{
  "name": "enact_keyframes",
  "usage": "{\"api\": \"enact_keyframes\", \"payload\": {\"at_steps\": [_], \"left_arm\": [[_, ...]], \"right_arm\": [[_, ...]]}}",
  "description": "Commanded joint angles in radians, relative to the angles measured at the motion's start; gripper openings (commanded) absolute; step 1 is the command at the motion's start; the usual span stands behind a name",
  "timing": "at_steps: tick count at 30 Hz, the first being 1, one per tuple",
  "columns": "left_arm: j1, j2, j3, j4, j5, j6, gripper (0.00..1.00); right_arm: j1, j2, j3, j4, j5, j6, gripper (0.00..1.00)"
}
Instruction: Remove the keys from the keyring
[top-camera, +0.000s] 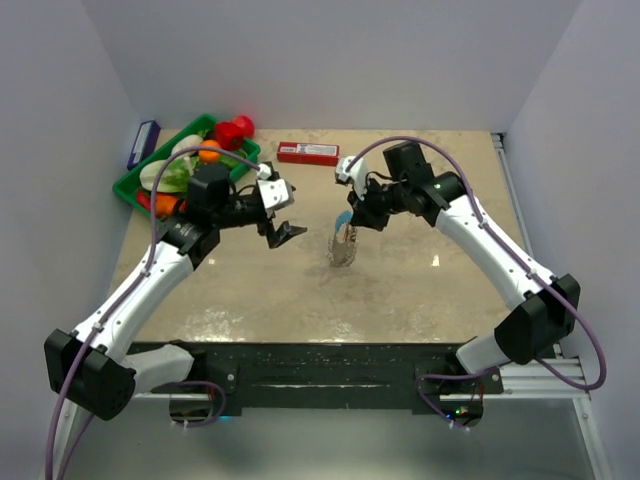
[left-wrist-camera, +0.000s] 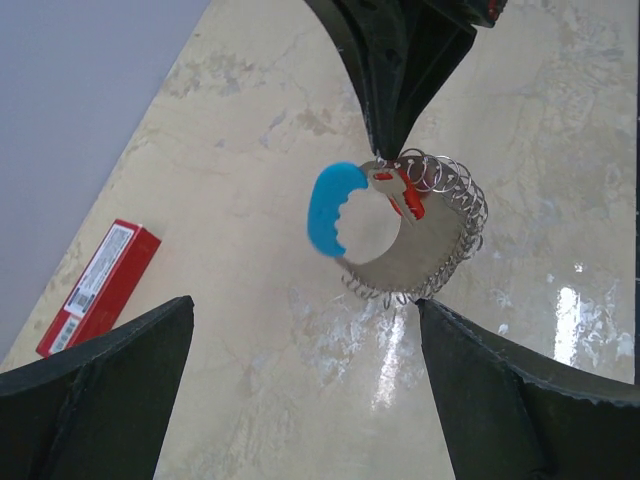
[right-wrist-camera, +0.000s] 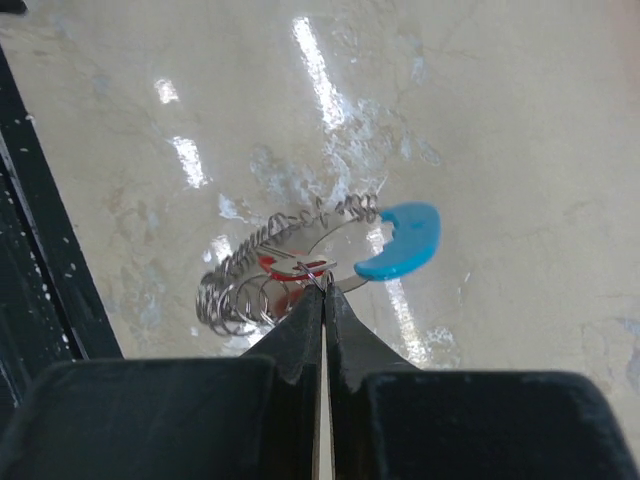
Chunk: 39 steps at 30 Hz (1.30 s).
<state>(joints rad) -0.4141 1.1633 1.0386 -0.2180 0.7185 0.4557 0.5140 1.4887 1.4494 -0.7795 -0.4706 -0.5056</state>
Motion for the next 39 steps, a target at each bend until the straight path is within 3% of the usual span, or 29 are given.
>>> {"api": "enact_keyframes", "payload": {"at_steps": [1,10,19,29,39], "left_arm": [[-0.046,0.038,0.101,0.019,0.032,-0.031,0.99],[-0.138,0.096,0.216,0.017,0.025,-0.104,0.98],[-0.169,0.104,0.233,-0.006,-0.036,-0.084,0.87],[-0.167,0.076,0.221,-0.012,-0.063,-0.074,0.76],[-0.167,0.081,0.210,-0.064,0.136,0.015,0.84]], "right_arm": [[-0.002,-0.041,0.089,-0.024,-0.105,-0.011,0.00],[-0.002,-0.042,0.195,-0.093,-0.246,-0.011,0.00],[0.000,-0.082,0.203,-0.167,-0.358,-0.103,0.00],[0.000,-0.133,0.167,-0.176,-0.370,-0.214,0.00],[-0.002,-0.139,0.187,-0.283,-0.448,-0.424,0.00]]}}
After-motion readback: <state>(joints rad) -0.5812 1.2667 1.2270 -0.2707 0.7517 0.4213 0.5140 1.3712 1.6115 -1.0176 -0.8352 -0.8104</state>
